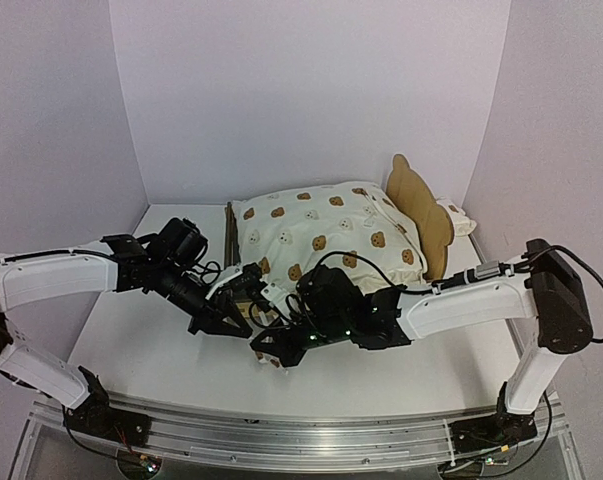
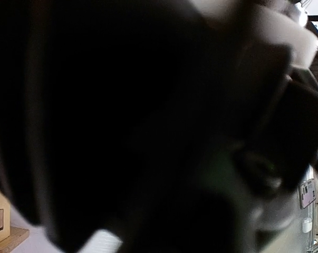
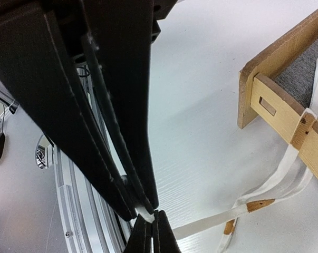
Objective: Set up the pet bed
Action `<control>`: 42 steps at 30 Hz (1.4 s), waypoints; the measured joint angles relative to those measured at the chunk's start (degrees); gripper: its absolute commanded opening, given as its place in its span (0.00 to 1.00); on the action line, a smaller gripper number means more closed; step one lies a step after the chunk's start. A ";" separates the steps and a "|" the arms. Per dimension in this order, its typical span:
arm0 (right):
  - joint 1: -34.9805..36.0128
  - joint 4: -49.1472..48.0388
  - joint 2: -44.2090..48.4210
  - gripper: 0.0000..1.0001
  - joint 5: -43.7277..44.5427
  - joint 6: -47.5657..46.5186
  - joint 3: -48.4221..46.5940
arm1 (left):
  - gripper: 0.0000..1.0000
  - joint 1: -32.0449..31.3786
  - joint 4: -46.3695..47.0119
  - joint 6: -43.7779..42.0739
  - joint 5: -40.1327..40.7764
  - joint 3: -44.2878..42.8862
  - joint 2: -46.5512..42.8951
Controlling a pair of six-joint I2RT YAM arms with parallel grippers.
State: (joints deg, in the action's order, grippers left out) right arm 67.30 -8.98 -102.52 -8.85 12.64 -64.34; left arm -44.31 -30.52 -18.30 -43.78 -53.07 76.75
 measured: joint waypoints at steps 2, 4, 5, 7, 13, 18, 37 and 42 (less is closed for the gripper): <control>-0.02 -0.02 0.00 0.04 0.31 0.02 0.09 | 0.00 0.00 -0.10 0.14 0.85 -0.17 0.16; -0.04 -0.02 0.00 0.22 0.75 0.06 0.13 | 0.00 0.00 0.05 0.61 2.27 -0.17 0.18; -0.08 0.03 0.00 0.30 1.04 0.07 0.16 | 0.00 0.00 0.22 1.24 3.22 -0.17 0.18; -0.26 -0.02 0.00 0.36 1.76 0.73 0.48 | 0.00 0.11 0.43 2.96 5.89 -0.17 0.25; -3.58 -1.45 -0.01 0.34 6.76 6.94 2.58 | 0.00 1.32 -0.10 11.13 13.51 -0.06 3.20; -6.26 -3.65 -1.66 0.39 12.68 12.10 2.44 | 0.00 1.74 2.16 17.82 16.25 1.99 4.82; -5.50 -11.27 -14.53 0.09 15.91 18.44 -2.73 | 0.00 2.15 10.66 22.91 23.51 5.15 6.06; -5.50 -11.58 -15.20 0.00 15.57 18.84 -3.16 | 0.00 2.27 10.60 22.91 24.63 4.43 6.24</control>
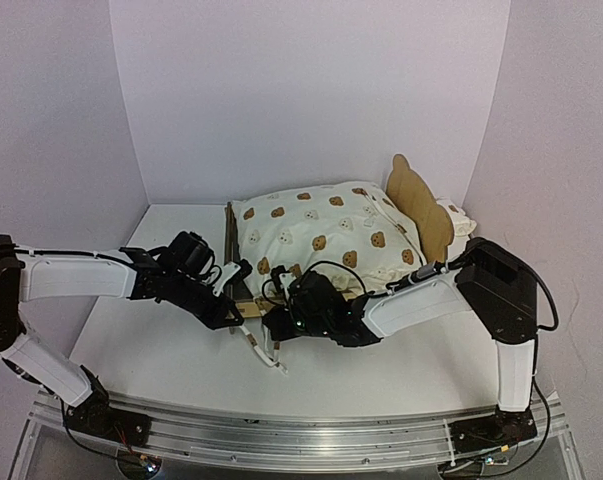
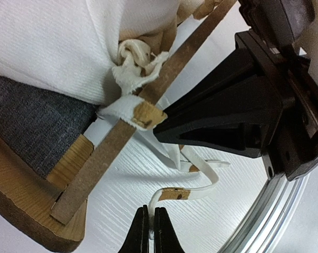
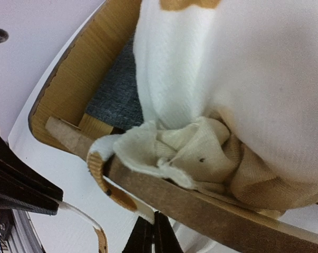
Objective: Set up the pet bed
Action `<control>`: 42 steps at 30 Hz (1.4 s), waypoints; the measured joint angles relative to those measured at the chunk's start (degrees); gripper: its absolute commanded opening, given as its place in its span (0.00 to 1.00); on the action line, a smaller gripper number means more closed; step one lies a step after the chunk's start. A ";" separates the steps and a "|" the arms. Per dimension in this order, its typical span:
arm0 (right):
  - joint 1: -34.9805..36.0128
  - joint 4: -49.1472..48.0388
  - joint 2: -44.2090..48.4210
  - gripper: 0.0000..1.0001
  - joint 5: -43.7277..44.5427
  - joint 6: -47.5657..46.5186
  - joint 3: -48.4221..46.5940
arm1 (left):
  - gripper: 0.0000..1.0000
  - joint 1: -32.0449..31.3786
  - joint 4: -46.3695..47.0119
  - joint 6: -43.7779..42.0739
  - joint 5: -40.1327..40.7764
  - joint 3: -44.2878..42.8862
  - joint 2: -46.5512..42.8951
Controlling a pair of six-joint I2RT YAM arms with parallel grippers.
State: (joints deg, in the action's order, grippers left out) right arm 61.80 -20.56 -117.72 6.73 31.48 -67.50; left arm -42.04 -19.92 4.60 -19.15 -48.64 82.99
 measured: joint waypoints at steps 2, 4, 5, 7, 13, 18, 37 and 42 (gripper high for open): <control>0.00 0.00 0.21 0.00 -1.04 -0.21 0.19 | 0.00 0.00 0.66 -0.02 0.36 -0.14 0.01; 0.00 -0.28 1.20 0.00 -3.19 -0.65 1.30 | 0.00 0.00 1.52 -0.26 0.27 -0.09 0.26; 0.00 -0.25 2.17 0.00 -4.45 -0.83 2.19 | 0.00 0.00 2.56 -0.45 0.21 0.00 0.57; 0.00 -0.18 4.32 0.00 -7.31 -1.07 3.56 | 0.00 0.00 4.72 -1.27 -0.27 0.15 1.35; 0.00 -0.99 7.01 0.07 -13.36 -0.89 3.66 | 0.00 0.00 9.88 -4.84 -1.97 0.48 4.50; -0.01 -0.87 7.05 0.33 -15.67 0.52 4.11 | 0.00 0.00 15.54 -6.77 -4.12 2.51 6.24; -2.30 16.61 20.12 0.18 -3.60 -2.25 8.47 | 0.00 0.07 32.35 -10.75 -4.70 7.13 10.11; -2.77 14.42 13.37 0.17 1.42 -4.93 7.62 | 0.00 0.11 33.31 -10.75 -4.87 7.21 10.39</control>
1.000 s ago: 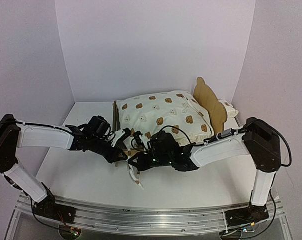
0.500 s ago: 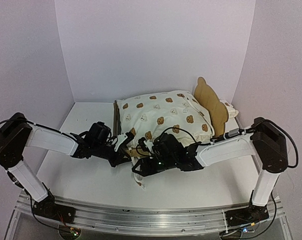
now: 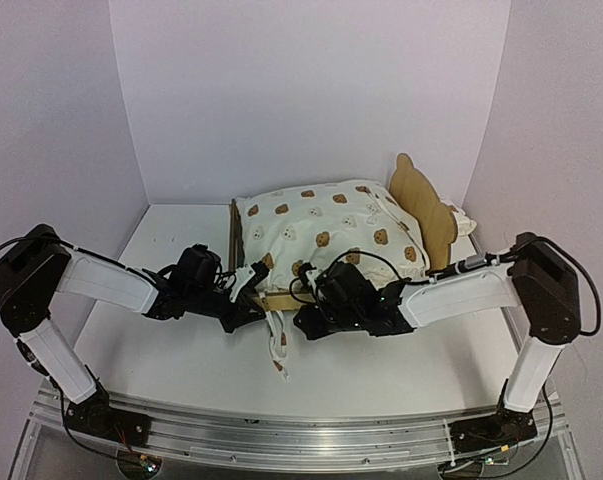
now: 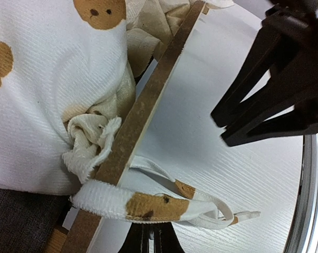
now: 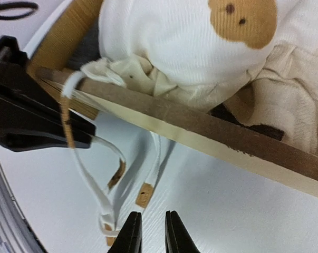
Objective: Set up the pet bed
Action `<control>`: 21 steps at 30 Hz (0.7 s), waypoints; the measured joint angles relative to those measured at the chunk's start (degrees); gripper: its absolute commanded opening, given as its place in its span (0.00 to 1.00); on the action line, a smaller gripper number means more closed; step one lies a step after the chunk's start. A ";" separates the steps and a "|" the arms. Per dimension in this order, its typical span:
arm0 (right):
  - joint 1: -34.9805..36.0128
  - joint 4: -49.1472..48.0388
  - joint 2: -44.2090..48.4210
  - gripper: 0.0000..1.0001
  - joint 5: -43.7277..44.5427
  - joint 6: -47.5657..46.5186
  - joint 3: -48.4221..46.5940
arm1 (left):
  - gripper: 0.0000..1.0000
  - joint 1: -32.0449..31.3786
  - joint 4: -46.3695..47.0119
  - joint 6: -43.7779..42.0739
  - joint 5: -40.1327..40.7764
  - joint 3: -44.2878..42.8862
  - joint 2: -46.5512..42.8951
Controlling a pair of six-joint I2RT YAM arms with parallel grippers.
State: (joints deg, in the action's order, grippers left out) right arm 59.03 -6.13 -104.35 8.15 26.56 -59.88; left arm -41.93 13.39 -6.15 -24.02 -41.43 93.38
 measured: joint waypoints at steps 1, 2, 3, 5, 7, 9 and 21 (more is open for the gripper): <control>-0.05 -0.62 -1.56 0.17 0.44 -0.56 -0.31 | 0.00 0.00 0.24 0.00 -0.02 0.00 0.10; -0.14 -1.24 -2.98 0.18 0.57 -1.05 -0.67 | 0.00 0.00 0.43 -0.02 -0.05 0.00 0.16; -0.25 -2.01 -4.43 0.18 0.61 -1.59 -1.05 | 0.00 0.02 0.57 -0.02 -0.06 0.00 0.21; -0.31 -3.68 -6.37 0.18 0.27 -2.43 -1.87 | 0.00 0.02 0.74 -0.04 -0.08 0.00 0.30; -0.43 -5.37 -7.75 0.19 -0.46 -2.84 -2.74 | 0.00 0.02 0.89 -0.04 -0.12 0.00 0.35; -0.51 -7.66 -8.53 0.19 -1.46 -3.15 -3.14 | 0.00 0.04 1.07 -0.04 -0.27 0.02 0.39; -0.62 -16.80 -12.17 0.28 -8.54 -2.17 -3.50 | 0.00 0.04 1.16 -0.02 -0.30 0.02 0.42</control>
State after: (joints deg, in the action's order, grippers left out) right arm 58.41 -22.94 -116.53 -0.39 24.38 -63.37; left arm -41.89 14.55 -6.17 -24.32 -41.41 93.80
